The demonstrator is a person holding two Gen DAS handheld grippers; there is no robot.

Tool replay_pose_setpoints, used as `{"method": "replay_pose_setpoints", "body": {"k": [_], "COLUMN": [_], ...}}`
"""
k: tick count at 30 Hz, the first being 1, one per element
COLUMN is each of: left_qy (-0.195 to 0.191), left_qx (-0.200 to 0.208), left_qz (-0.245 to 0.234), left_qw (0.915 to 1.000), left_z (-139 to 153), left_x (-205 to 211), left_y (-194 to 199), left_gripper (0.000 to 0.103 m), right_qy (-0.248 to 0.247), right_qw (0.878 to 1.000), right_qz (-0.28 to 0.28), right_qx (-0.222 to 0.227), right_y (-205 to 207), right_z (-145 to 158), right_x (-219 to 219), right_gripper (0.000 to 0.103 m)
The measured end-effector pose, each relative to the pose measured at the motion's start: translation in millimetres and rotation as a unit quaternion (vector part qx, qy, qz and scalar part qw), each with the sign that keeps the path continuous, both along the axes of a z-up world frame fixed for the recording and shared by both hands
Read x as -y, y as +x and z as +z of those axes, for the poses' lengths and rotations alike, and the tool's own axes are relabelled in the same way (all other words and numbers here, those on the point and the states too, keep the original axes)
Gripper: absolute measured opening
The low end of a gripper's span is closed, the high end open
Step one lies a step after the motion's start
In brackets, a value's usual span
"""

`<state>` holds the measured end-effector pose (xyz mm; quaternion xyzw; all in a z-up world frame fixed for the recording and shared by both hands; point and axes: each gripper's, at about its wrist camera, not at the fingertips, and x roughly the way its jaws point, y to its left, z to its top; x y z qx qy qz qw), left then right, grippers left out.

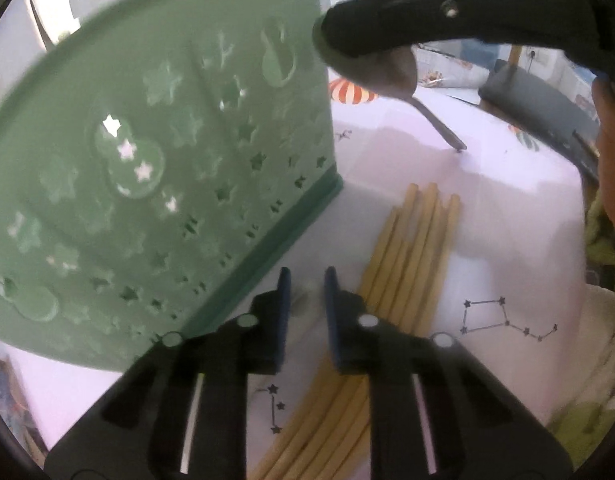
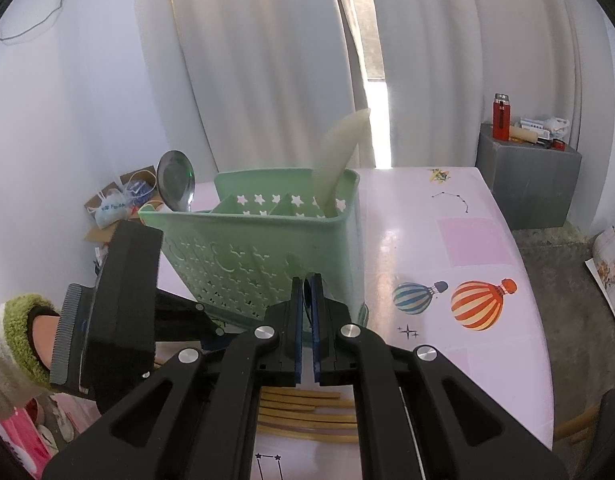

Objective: Organize utensils

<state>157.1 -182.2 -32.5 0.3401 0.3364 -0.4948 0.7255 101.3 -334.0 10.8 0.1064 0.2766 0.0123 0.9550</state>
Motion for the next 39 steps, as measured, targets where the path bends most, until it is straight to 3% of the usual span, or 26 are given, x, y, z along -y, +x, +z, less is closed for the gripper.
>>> {"method": "replay_pose_setpoints", "body": {"k": [6,10,13,17,20,23,27,30,31,34,36,39], "left_qy": [-0.035,-0.076,-0.109,-0.167,-0.221,-0.274,-0.339,-0.355,-0.359,-0.368,-0.362,-0.337], "left_qx": [0.038,0.072,0.09,0.095,0.07,0.041,0.004,-0.035,-0.056,-0.089,-0.105,-0.123], "left_qz": [0.028,0.07,0.12,0.203,0.282,0.348,0.419,0.474,0.501,0.546,0.568,0.587], "left_qw": [0.9982,0.992,0.9827,0.96,0.9309,0.8956,0.8421,0.8053,0.7851,0.7469,0.7316,0.7259], "left_z": [29.3,62.8,85.0,109.4,112.2,111.1,106.2,85.0,72.5,42.7,22.0,-1.1], "left_x": [-16.5,-42.4,-67.2,-116.7,-167.3,-217.1,-282.0,-312.1,-325.3,-349.7,-355.6,-359.0], "left_y": [-1.6,-2.2,-4.0,-1.3,7.3,15.2,7.6,4.9,4.5,-0.6,-3.0,-5.6], "left_gripper": [0.006,0.006,0.004,0.003,0.003,0.003,0.003,0.002,0.002,0.002,0.002,0.002], "right_qy": [0.001,0.001,0.001,0.0,-0.002,-0.004,-0.002,-0.002,-0.002,-0.003,-0.003,-0.003], "right_qw": [1.0,1.0,1.0,1.0,1.0,1.0,1.0,1.0,1.0,1.0,1.0,1.0], "right_qz": [-0.001,-0.001,-0.001,-0.001,-0.001,0.0,0.001,0.004,0.004,0.006,0.007,0.008], "right_qx": [0.0,0.001,0.001,0.001,0.001,0.001,0.002,0.002,0.003,0.004,0.003,0.003], "right_y": [0.3,0.1,0.1,-0.7,-0.7,-0.9,-2.0,-1.6,-1.8,-2.5,-2.3,-2.2], "right_z": [0.5,0.8,1.2,1.5,1.9,2.7,3.2,3.5,3.8,4.9,5.0,5.8], "right_x": [-0.3,-0.3,-0.9,-1.2,-2.9,-5.1,-5.4,-6.5,-6.5,-8.1,-8.6,-9.4], "right_gripper": [0.004,0.004,0.004,0.004,0.004,0.004,0.004,0.004,0.004,0.004,0.004,0.004]}}
